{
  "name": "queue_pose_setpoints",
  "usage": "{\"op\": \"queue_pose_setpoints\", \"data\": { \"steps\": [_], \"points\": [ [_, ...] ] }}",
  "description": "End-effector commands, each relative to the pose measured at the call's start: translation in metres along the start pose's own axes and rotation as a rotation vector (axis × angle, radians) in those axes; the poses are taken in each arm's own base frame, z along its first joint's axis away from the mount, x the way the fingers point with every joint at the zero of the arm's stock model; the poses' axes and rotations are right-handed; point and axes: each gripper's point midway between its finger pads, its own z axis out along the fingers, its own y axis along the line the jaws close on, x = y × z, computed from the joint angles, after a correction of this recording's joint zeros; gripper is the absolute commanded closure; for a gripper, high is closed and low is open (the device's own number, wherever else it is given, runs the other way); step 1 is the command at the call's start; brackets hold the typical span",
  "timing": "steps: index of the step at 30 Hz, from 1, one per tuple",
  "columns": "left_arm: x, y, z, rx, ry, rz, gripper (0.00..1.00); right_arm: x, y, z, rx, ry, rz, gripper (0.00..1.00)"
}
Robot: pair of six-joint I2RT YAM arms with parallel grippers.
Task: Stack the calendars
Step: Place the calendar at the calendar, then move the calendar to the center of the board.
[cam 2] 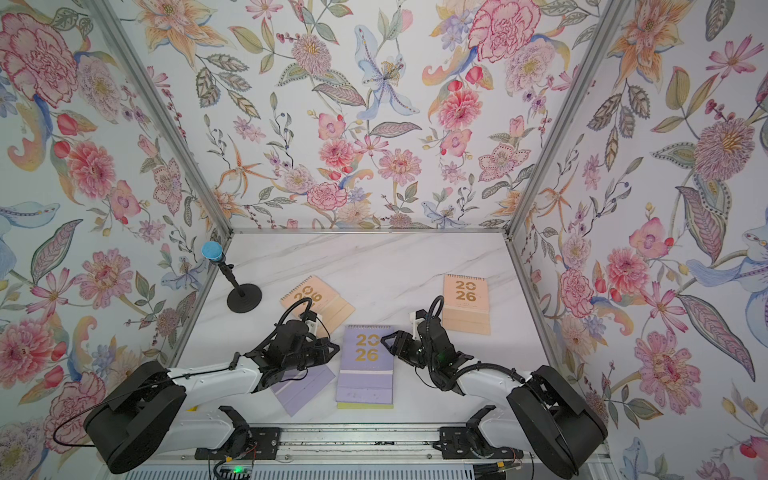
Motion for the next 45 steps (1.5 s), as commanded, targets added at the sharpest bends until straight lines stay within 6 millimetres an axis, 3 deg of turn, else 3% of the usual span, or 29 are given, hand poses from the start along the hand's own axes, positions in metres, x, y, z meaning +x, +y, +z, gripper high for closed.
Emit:
{"op": "queue_pose_setpoints", "data": {
  "steps": [1,11,15,27,35,39,45],
  "points": [
    [-0.002,-0.002,0.001,-0.002,-0.012,0.001,1.00,-0.013,0.008,-0.004,0.000,-0.042,-0.025,0.39],
    [-0.011,-0.004,-0.004,-0.026,-0.035,0.017,1.00,-0.023,0.005,-0.012,0.019,-0.059,-0.024,0.37],
    [-0.018,-0.010,-0.008,-0.039,-0.041,0.034,1.00,-0.039,-0.007,-0.023,0.093,-0.086,-0.001,0.35],
    [-0.074,-0.053,-0.008,-0.060,-0.076,0.115,1.00,-0.170,-0.071,-0.115,0.324,-0.320,0.149,0.21],
    [-0.103,-0.073,0.013,-0.039,-0.075,0.137,1.00,-0.247,-0.122,-0.150,0.487,-0.377,0.187,0.05],
    [-0.111,-0.079,0.029,-0.030,-0.056,0.144,1.00,-0.272,-0.150,-0.156,0.562,-0.365,0.192,0.00],
    [-0.114,-0.080,0.052,-0.026,-0.009,0.148,1.00,-0.290,-0.179,-0.144,0.632,-0.285,0.171,0.01]
  ]
}}
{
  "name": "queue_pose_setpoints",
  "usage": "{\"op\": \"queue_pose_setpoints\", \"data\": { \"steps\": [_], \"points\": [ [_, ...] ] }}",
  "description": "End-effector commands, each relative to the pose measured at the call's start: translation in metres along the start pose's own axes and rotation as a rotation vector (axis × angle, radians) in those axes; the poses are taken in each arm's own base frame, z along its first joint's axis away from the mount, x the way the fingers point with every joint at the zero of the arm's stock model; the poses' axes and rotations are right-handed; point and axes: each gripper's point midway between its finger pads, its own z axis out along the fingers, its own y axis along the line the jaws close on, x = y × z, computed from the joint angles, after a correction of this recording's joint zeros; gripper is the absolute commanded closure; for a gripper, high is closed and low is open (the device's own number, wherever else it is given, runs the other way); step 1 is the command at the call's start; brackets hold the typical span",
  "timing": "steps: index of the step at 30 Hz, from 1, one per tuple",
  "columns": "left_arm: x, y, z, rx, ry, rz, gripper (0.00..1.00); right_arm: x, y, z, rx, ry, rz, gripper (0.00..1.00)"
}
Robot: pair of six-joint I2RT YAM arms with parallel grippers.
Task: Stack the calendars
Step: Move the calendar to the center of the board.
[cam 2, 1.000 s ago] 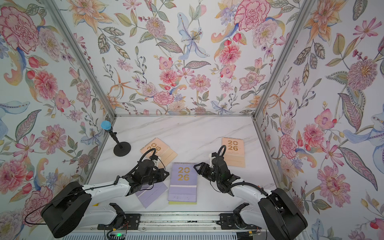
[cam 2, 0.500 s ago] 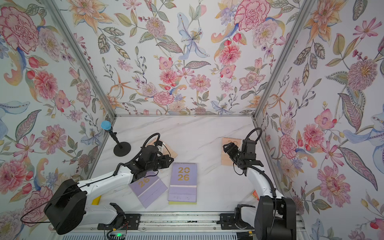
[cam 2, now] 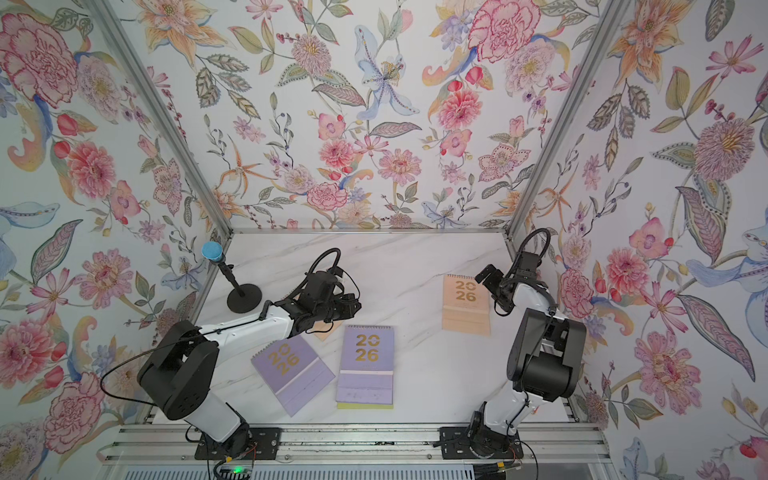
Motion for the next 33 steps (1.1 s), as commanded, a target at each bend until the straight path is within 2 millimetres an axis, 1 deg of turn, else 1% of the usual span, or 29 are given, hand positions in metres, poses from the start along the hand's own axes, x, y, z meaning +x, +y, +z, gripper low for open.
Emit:
{"op": "queue_pose_setpoints", "data": {
  "steps": [1,5,10,14,18,24,28,30,33],
  "points": [
    [-0.008,-0.002,0.006,0.009,0.018,0.021,1.00,0.002,-0.010,0.011,0.057,0.059,-0.067,0.01],
    [-0.013,-0.003,0.015,0.014,0.027,0.024,1.00,0.001,-0.008,0.025,0.051,0.095,-0.092,0.01],
    [-0.020,-0.006,0.022,0.017,0.036,0.036,1.00,0.006,-0.006,0.039,0.053,0.147,-0.112,0.01],
    [-0.028,-0.011,0.027,0.022,0.037,0.049,1.00,0.014,0.003,0.047,0.028,0.186,-0.134,0.01],
    [-0.032,-0.013,0.033,0.022,0.045,0.054,1.00,0.029,0.013,0.054,0.003,0.234,-0.159,0.01],
    [-0.041,-0.019,0.043,0.036,0.048,0.056,1.00,0.061,0.039,0.061,-0.062,0.308,-0.234,0.01],
    [-0.049,-0.023,0.056,0.041,0.057,0.056,1.00,0.085,0.057,0.064,-0.095,0.356,-0.273,0.01],
    [-0.054,-0.026,0.066,0.046,0.062,0.056,1.00,0.093,0.060,0.065,-0.088,0.365,-0.288,0.01],
    [-0.063,-0.030,0.081,0.054,0.065,0.053,1.00,0.093,0.052,0.067,-0.060,0.364,-0.257,0.01]
  ]
}}
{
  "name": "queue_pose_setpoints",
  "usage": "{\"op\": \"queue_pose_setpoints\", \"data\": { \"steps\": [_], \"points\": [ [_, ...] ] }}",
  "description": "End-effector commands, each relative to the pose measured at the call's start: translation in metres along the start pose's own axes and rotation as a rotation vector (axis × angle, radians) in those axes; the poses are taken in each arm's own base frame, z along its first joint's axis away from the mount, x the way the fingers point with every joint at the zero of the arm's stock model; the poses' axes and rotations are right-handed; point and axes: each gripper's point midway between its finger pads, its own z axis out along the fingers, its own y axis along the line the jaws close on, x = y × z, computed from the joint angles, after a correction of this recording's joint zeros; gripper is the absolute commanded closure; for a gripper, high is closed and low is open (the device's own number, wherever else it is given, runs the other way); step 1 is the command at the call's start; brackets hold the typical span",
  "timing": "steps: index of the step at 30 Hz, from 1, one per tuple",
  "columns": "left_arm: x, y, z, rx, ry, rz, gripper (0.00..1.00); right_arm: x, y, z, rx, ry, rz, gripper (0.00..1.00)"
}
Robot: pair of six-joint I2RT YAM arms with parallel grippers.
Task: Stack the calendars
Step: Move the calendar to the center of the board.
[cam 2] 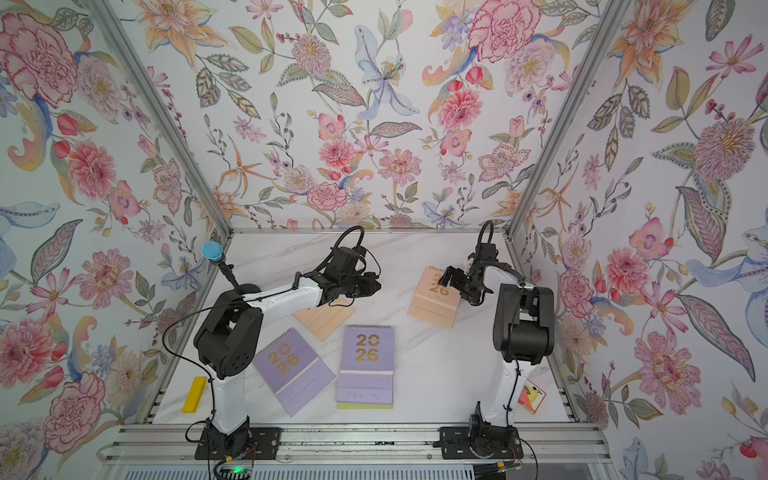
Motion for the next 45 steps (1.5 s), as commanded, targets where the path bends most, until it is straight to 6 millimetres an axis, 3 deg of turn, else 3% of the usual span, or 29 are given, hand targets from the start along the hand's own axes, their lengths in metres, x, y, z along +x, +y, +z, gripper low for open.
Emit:
{"op": "queue_pose_setpoints", "data": {
  "steps": [1,7,13,17,22,27,36,45],
  "points": [
    [-0.009,0.001,0.016,0.008,0.022,0.006,1.00,0.015,-0.017,0.008,0.027,0.055,0.053,0.01],
    [-0.028,-0.003,0.050,0.035,0.023,-0.015,1.00,-0.001,-0.038,-0.005,0.051,0.005,0.120,0.01],
    [-0.038,-0.001,0.079,0.037,0.035,-0.029,1.00,-0.018,-0.029,0.006,-0.012,0.013,0.103,0.01],
    [-0.040,0.002,0.092,0.039,0.041,-0.042,1.00,-0.015,-0.013,0.023,-0.052,0.051,0.079,0.00],
    [-0.038,0.008,0.105,0.035,0.055,-0.056,1.00,-0.001,0.029,0.045,-0.111,0.113,0.021,0.00],
    [-0.032,0.014,0.110,0.019,0.075,-0.062,1.00,0.003,0.045,0.047,-0.128,0.122,0.015,0.00],
    [-0.022,0.030,0.105,-0.047,0.078,-0.044,1.00,0.020,0.035,0.032,-0.106,0.126,0.033,0.00],
    [-0.013,0.046,0.104,-0.086,0.094,-0.050,1.00,0.048,0.035,0.037,-0.129,0.164,0.050,0.00]
  ]
}}
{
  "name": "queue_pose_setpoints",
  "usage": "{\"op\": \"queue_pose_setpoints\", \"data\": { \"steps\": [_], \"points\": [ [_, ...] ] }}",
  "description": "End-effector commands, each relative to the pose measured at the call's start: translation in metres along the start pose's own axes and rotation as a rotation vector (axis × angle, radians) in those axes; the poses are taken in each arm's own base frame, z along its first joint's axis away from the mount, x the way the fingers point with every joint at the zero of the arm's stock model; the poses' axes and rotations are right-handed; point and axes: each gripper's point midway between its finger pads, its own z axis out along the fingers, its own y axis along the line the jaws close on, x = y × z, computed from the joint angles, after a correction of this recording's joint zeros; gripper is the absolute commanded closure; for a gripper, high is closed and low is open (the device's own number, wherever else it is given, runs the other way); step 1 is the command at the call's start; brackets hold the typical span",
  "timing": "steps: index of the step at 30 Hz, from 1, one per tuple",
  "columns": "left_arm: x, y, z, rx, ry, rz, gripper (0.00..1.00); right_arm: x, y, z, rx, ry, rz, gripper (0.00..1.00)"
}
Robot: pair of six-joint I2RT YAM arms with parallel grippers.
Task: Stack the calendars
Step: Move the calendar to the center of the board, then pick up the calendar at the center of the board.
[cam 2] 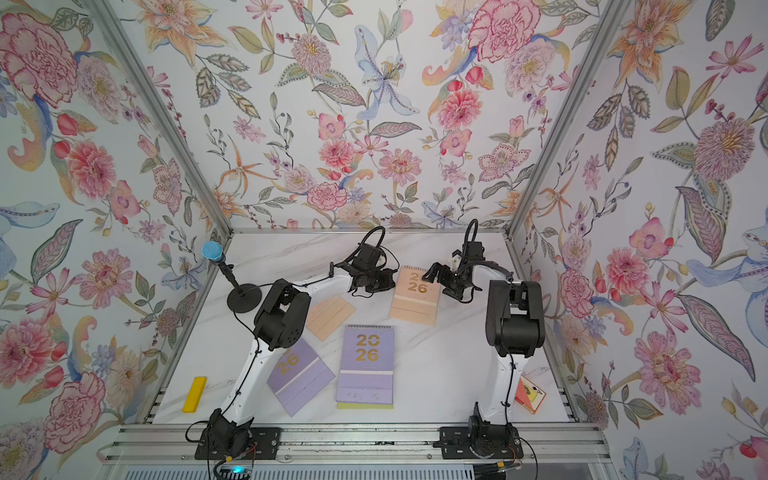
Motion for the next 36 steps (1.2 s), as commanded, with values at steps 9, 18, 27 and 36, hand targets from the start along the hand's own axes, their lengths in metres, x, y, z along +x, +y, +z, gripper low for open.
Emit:
{"op": "queue_pose_setpoints", "data": {
  "steps": [9,18,27,36],
  "points": [
    [0.009,0.013,-0.001,-0.019,0.031,-0.008,1.00,0.050,0.004,0.028,-0.061,0.133,0.090,0.00],
    [0.018,0.009,0.002,0.019,0.046,-0.030,1.00,0.035,0.046,0.017,-0.314,0.057,0.072,0.09],
    [0.012,0.004,-0.003,0.032,0.031,-0.029,1.00,0.018,0.059,-0.007,-0.437,-0.044,0.087,0.32],
    [0.004,-0.001,-0.009,0.045,0.014,-0.028,1.00,0.018,0.059,-0.009,-0.441,-0.064,0.090,0.56]
  ]
}}
